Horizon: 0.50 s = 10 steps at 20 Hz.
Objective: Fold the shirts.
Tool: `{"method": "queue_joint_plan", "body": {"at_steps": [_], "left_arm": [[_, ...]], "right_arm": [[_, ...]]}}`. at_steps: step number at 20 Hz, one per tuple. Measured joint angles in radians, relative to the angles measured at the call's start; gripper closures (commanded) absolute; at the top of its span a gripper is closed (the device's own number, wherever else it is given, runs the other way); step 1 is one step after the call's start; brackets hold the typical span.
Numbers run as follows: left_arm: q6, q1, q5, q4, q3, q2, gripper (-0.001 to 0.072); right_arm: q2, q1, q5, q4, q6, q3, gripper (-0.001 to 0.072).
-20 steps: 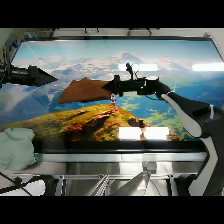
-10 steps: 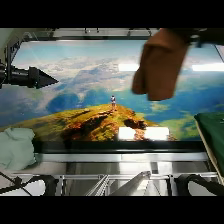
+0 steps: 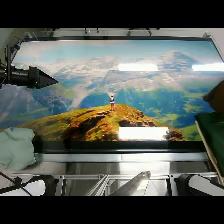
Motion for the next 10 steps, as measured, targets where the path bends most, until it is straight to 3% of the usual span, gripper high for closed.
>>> {"method": "queue_joint_plan", "body": {"at_steps": [5,10], "left_arm": [[0.000,0.000,0.032,0.000,0.000,0.000,0.0707],[-0.001,-0.007,0.053,0.000,0.000,0.000,0.0706]], "right_arm": [[-0.180,-0.042,-0.019,0.182,-0.173,0.201,0.0688],[-0.222,-0.051,0.048,0.230,-0.214,0.322,0.0688]]}}
